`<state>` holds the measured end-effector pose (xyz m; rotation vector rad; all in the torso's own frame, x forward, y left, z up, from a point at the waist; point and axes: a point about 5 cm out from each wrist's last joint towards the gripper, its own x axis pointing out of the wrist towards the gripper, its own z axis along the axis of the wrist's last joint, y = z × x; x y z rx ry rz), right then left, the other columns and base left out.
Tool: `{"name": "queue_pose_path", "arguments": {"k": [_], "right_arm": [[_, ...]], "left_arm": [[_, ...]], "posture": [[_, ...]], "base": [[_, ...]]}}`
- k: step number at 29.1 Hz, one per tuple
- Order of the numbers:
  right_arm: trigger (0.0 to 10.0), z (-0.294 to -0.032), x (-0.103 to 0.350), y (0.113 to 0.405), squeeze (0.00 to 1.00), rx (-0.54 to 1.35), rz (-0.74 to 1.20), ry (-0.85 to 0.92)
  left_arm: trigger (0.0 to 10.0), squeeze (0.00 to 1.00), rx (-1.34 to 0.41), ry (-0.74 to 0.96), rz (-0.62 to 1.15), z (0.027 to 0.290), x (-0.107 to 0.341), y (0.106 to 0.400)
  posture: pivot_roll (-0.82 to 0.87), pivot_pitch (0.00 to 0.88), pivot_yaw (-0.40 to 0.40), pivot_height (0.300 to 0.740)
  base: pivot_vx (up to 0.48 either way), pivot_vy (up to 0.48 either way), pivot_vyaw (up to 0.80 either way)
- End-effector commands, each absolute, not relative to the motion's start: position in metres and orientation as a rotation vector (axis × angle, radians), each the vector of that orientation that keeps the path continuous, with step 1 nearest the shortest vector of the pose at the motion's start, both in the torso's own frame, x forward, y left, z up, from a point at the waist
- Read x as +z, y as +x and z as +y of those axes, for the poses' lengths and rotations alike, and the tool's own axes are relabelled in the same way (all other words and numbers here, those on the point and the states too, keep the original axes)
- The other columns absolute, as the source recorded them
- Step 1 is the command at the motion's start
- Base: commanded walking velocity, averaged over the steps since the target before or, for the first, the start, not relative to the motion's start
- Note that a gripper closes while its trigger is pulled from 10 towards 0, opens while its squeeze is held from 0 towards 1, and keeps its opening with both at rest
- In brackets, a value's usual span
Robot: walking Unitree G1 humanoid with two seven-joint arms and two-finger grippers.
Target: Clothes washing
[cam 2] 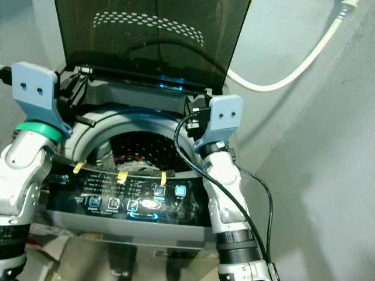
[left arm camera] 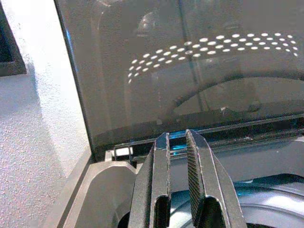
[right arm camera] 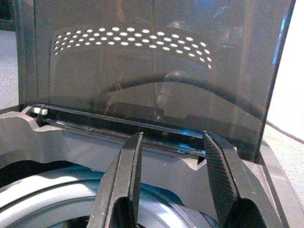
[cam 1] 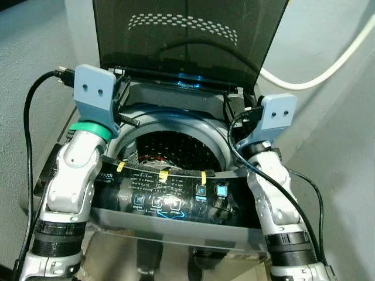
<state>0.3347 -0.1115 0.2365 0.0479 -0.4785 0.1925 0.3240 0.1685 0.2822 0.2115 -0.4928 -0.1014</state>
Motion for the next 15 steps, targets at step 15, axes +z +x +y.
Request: {"name": "queue_pose_path", "arguments": {"k": [15], "right_arm": [[10.0, -0.1133, 0.2279, 0.3341, 0.0, 0.181, -0.467, 0.041]], "left_arm": [[10.0, 0.0, -0.104, 0.222, -0.495, 0.1649, 0.2816, 0.3268]], "posture": [[0.12, 0.0, -0.008, 0.74]], "base": [[-0.289, 0.0, 0.0]]}}
